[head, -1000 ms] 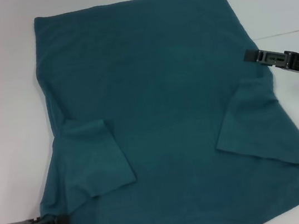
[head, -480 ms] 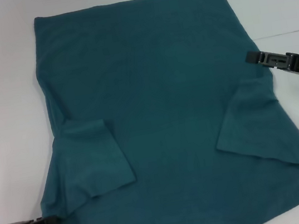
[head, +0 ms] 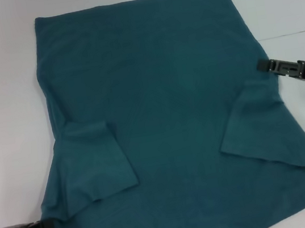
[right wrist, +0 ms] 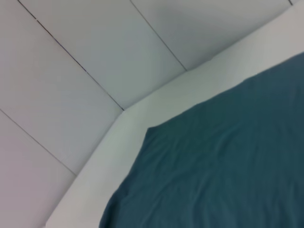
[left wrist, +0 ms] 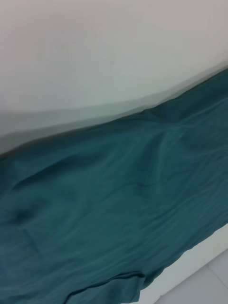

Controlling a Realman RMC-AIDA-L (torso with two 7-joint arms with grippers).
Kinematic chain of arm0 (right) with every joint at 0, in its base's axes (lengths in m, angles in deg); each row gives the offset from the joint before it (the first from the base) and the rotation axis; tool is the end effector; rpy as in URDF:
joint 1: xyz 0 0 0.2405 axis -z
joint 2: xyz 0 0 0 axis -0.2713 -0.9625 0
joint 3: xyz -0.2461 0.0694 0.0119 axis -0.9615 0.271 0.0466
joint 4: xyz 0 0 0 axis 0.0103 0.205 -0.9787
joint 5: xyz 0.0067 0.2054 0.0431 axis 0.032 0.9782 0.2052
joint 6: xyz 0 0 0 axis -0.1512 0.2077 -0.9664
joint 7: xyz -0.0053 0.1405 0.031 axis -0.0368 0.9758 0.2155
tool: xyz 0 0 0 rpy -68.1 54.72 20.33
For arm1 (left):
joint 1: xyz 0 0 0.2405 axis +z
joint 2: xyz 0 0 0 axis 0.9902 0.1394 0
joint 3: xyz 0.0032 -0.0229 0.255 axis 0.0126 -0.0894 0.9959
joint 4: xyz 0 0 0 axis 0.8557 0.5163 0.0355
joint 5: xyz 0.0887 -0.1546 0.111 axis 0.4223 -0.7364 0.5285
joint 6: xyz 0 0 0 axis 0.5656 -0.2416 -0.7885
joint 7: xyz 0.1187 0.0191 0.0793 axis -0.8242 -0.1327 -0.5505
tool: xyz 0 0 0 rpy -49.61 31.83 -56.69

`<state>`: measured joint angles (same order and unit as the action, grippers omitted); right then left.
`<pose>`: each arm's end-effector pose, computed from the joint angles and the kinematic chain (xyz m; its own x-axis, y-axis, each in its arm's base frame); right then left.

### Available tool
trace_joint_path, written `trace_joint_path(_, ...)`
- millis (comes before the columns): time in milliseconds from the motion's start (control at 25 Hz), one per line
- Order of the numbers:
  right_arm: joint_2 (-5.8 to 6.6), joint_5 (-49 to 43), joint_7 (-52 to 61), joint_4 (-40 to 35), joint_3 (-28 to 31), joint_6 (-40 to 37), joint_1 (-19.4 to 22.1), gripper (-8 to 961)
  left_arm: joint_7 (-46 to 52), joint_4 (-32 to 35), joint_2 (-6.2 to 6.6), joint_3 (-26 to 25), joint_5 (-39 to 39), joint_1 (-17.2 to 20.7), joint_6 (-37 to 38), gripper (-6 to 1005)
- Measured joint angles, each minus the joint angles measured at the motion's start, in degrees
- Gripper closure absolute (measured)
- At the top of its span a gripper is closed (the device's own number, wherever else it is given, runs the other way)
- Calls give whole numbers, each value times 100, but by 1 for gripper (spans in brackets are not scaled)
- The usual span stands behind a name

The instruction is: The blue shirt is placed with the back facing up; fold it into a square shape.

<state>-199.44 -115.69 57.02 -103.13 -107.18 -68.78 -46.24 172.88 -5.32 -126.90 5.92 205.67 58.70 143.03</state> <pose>0.3218 0.3691 0.0601 0.2439 -0.5906 -0.7692 -0.9381 -0.3449 -0.0326 -0.3374 0.2926 0.0178 0.3574 0.8362 0.4159 0.9322 -0.3467 -0.1040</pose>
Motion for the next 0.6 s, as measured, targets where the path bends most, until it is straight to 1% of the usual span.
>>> trace_joint_path(80, 58, -100, 154, 0, -17, -77, 41, 28, 0, 0, 0, -10, -17, 0, 2, 960)
trace_joint_path(160, 150, -293, 396, -19, -19, -202, 82, 28, -1, 0, 0, -17, -26, 0, 12, 976)
trace_joint_path(200, 218, -543, 697, -88, -23, -354, 137, 28, -1, 0, 0, -18, -29, 0, 17, 977)
trace_joint_path(280, 233, -664, 833, -155, -24, -405, 171, 28, 0, 0, 0, -22, -32, 0, 23, 977)
trace_joint_path(400, 243, -1114, 1370, -454, -27, -604, 302, 28, -1, 0, -1, -27, -36, 5, 31, 978)
trace_joint_path(440, 244, -1336, 1636, -625, -26, -776, 379, 28, -1, 0, -3, -27, -38, 8, 33, 978)
trace_joint_path(600, 257, -1648, 1965, -874, -13, -1053, 487, 28, -2, -2, -19, -27, -43, 18, 40, 978)
